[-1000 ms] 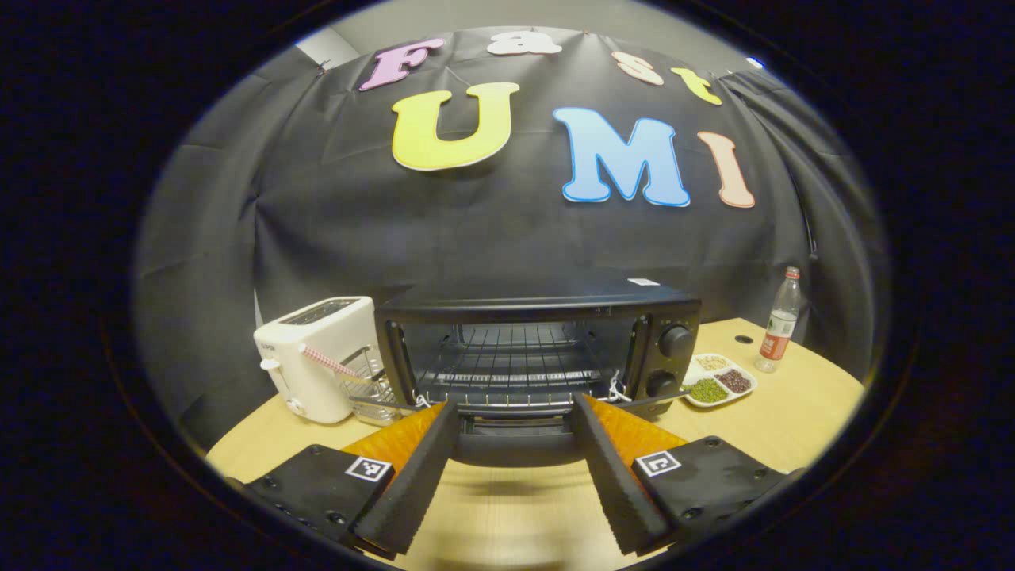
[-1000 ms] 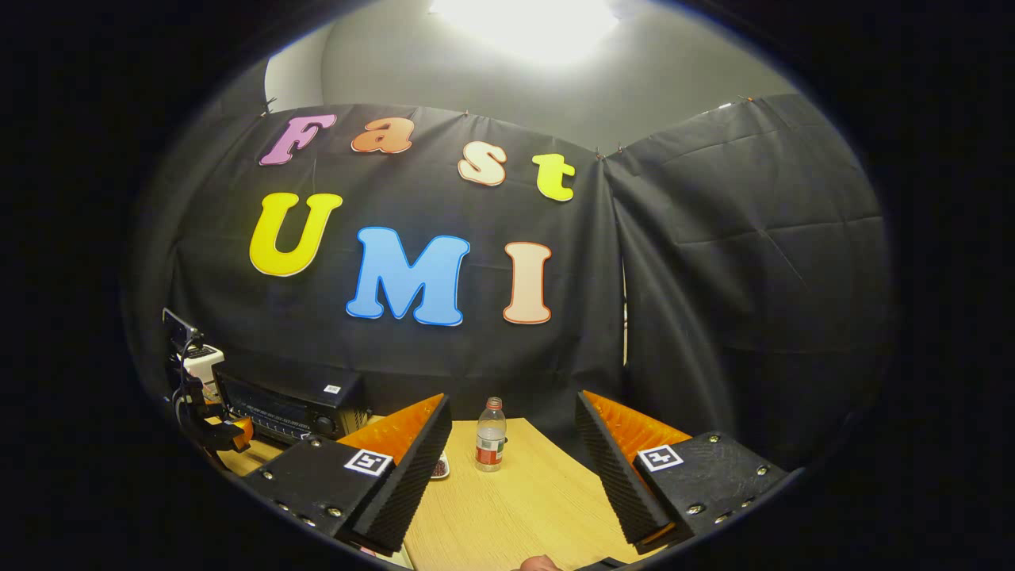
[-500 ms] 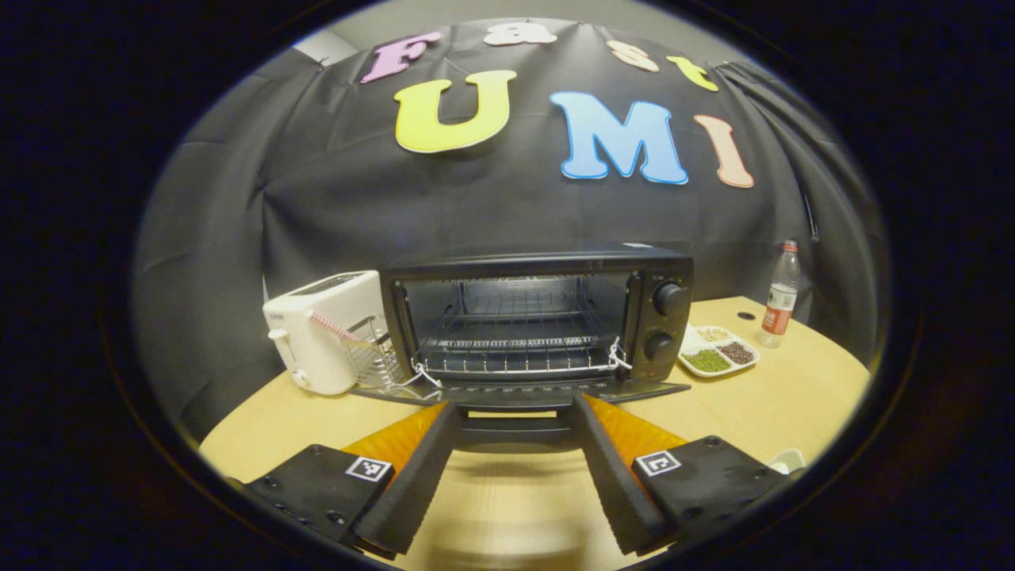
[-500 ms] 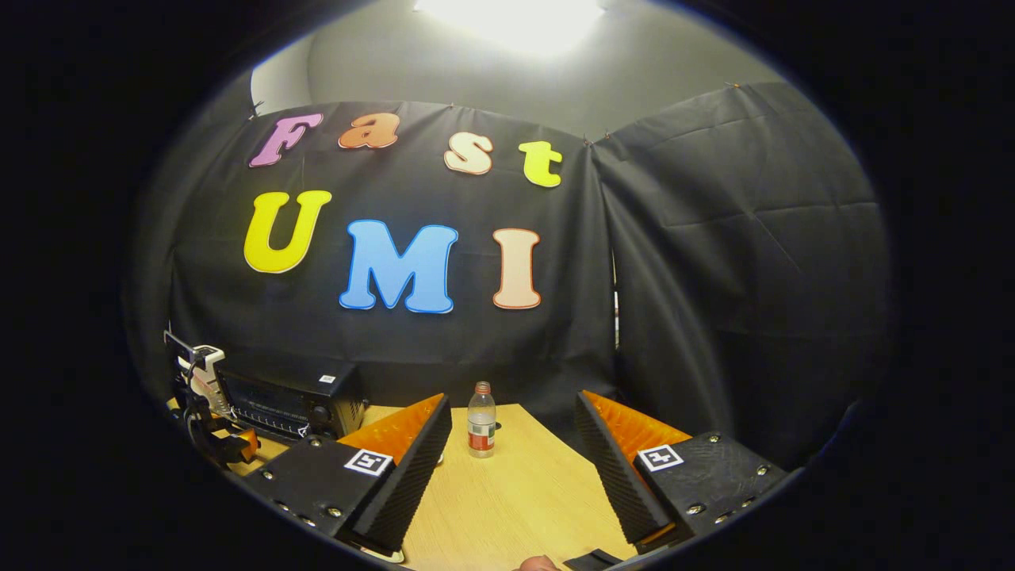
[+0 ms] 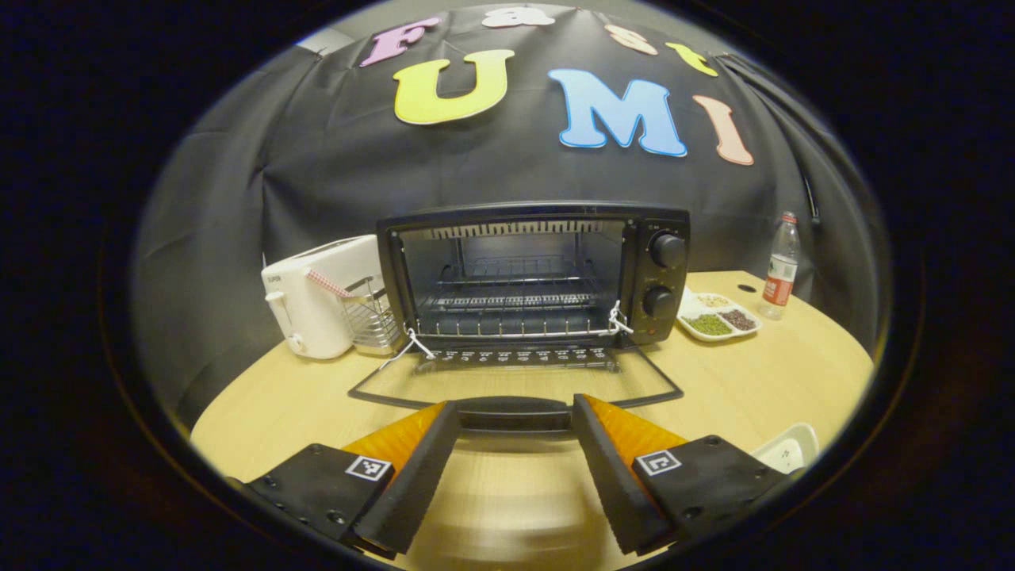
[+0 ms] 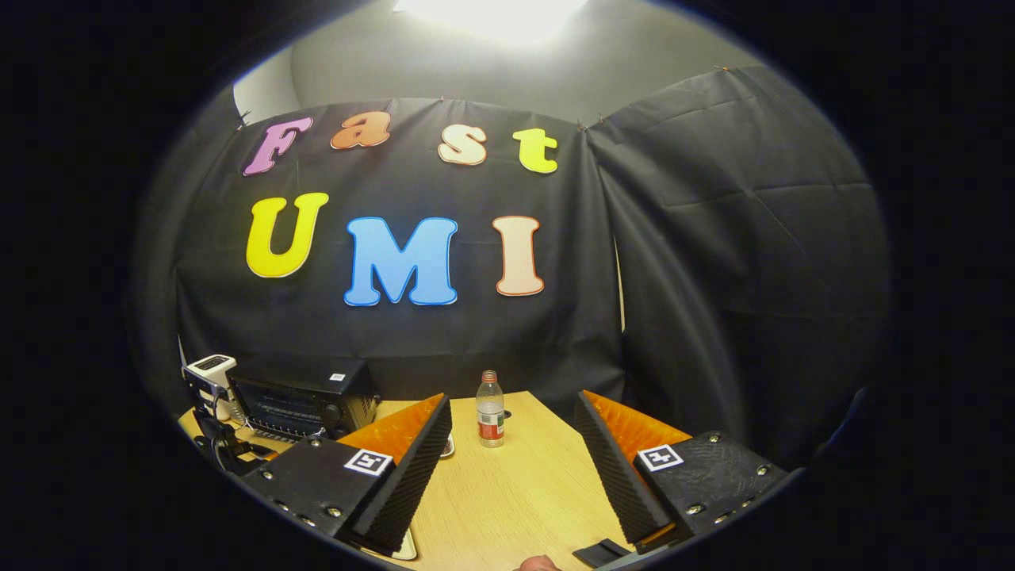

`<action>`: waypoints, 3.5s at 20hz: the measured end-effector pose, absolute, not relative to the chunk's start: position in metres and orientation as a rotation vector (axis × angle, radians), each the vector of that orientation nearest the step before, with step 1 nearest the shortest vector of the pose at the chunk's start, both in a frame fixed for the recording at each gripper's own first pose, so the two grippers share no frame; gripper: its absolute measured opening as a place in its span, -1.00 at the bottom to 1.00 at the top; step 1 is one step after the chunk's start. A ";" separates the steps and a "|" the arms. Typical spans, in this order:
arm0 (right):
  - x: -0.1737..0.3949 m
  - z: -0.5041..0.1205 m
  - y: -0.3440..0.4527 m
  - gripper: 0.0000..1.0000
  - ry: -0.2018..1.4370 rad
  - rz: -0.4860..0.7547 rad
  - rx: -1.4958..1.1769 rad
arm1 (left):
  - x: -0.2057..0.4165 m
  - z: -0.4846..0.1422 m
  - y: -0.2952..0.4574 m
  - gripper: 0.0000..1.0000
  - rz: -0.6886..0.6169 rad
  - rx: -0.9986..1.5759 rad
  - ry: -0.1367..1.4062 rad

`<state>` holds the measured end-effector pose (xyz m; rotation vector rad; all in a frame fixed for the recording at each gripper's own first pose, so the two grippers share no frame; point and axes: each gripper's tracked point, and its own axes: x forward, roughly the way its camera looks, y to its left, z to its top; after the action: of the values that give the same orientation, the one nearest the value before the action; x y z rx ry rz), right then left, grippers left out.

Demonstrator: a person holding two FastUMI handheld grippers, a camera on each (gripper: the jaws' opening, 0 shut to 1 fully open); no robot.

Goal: Open the electric oven with the left hand, put the food in, and close the electric oven.

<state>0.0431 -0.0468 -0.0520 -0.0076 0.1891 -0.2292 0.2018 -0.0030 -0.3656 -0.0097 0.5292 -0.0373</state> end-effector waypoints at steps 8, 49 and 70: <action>0.054 -0.074 -0.015 0.94 0.248 -0.077 0.056 | 0.183 -0.253 -0.003 1.00 -0.039 -0.051 0.350; 0.003 -0.365 0.098 0.05 1.599 0.392 0.408 | 0.073 -0.095 0.125 1.00 0.155 0.000 0.116; 0.022 -0.311 0.149 -0.98 1.442 0.344 0.683 | 0.082 -0.100 0.137 1.00 0.128 -0.028 0.116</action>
<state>0.0220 0.1486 -0.3110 0.6826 1.4416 0.3439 0.0820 0.1374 -0.0995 -0.0285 0.1161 0.1283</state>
